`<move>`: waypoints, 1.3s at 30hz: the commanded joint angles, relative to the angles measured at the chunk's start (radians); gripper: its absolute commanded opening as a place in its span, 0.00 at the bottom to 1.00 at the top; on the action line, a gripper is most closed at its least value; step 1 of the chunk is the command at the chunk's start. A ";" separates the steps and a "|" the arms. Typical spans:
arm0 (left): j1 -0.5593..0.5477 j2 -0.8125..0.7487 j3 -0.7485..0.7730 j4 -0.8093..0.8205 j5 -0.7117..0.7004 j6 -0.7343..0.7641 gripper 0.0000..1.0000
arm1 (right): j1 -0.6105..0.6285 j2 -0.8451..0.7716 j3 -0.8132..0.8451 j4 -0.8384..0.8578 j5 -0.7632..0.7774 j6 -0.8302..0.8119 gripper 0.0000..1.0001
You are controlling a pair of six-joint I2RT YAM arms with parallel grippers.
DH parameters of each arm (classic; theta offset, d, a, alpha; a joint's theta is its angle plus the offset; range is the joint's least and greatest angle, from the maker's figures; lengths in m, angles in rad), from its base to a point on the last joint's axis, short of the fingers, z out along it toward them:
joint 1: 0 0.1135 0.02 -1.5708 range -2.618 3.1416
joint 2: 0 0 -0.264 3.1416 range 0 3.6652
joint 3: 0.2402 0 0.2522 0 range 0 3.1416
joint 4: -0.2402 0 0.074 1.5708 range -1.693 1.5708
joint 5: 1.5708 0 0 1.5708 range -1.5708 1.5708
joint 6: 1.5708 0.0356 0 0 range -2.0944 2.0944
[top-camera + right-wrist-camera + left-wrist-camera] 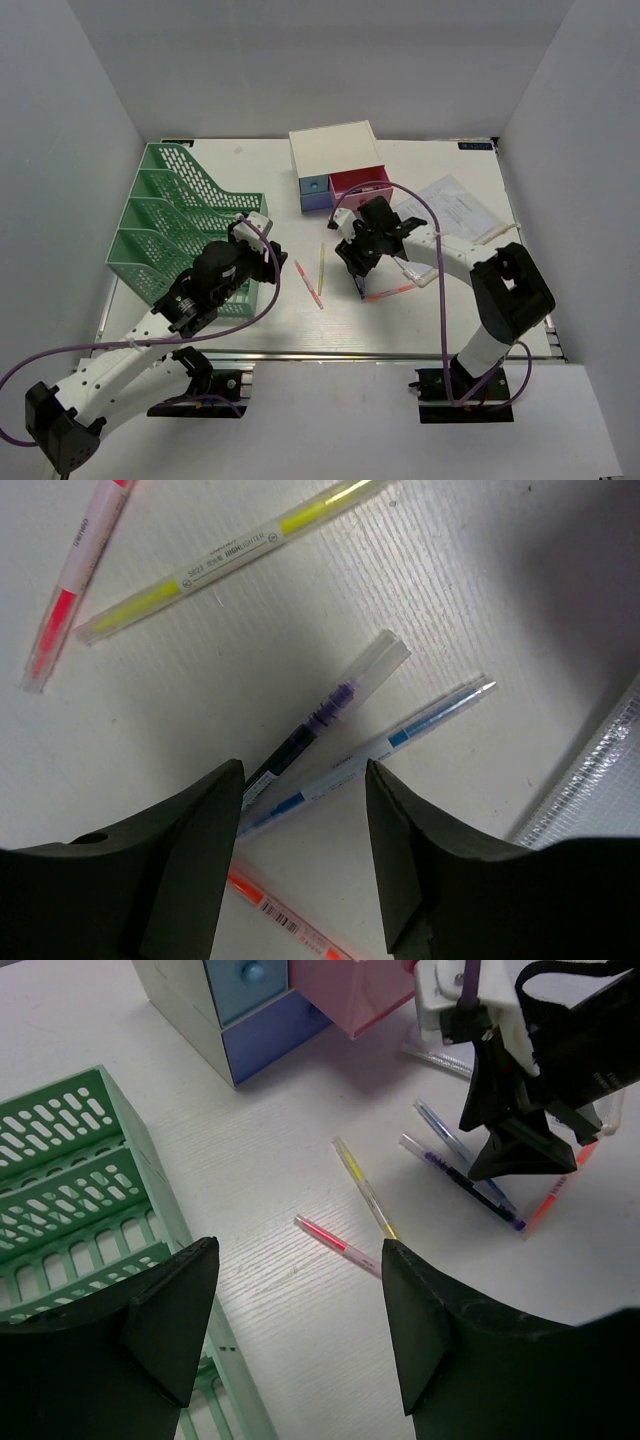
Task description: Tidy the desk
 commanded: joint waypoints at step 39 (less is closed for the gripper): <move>0.015 -0.010 0.019 0.002 -0.003 0.000 0.76 | 0.075 0.172 0.046 -0.022 0.120 0.042 0.37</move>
